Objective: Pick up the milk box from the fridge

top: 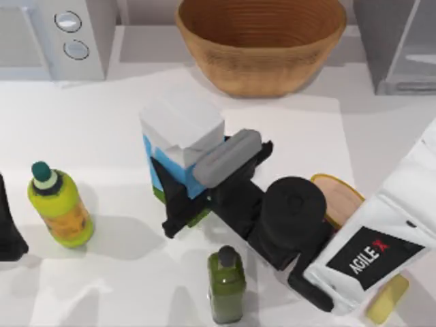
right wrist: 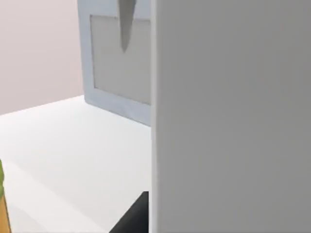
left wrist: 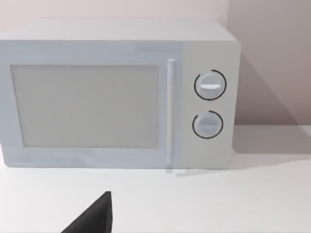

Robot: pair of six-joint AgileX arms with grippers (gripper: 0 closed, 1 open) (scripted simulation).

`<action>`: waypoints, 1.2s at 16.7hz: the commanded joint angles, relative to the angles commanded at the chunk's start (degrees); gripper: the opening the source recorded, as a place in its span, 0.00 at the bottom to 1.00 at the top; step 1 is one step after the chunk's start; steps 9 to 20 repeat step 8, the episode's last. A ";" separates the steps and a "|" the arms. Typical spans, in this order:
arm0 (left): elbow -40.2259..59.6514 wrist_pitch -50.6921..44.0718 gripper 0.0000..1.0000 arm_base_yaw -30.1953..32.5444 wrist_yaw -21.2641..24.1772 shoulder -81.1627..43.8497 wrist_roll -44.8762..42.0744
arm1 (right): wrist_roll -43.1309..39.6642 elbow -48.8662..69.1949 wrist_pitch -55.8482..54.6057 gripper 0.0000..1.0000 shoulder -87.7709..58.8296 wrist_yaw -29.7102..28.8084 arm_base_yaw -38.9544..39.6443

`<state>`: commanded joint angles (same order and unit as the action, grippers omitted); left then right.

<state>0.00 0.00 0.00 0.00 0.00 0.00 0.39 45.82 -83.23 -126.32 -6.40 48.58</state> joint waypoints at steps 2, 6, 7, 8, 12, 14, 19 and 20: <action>0.00 0.00 1.00 0.00 0.00 0.00 0.00 | 0.00 0.00 0.00 0.98 0.00 0.00 0.00; 0.00 0.00 1.00 0.00 0.00 0.00 0.00 | 0.00 0.00 0.00 1.00 0.00 0.00 0.00; 0.00 0.00 1.00 0.00 0.00 0.00 0.00 | 0.00 0.00 0.00 1.00 0.00 0.00 0.00; 0.00 0.00 1.00 0.00 0.00 0.00 0.00 | 0.00 0.00 0.00 1.00 0.00 0.00 0.00; 0.00 0.00 1.00 0.00 0.00 0.00 0.00 | 0.00 0.00 0.00 1.00 0.00 0.00 0.00; 0.00 0.00 1.00 0.00 0.00 0.00 0.00 | 0.00 0.00 0.00 1.00 0.00 0.00 0.00; 0.00 0.00 1.00 0.00 0.00 0.00 0.00 | 0.00 0.00 0.00 1.00 0.00 0.00 0.00; 0.00 0.00 1.00 0.00 0.00 0.00 0.00 | 0.00 0.00 0.00 1.00 0.00 0.00 0.00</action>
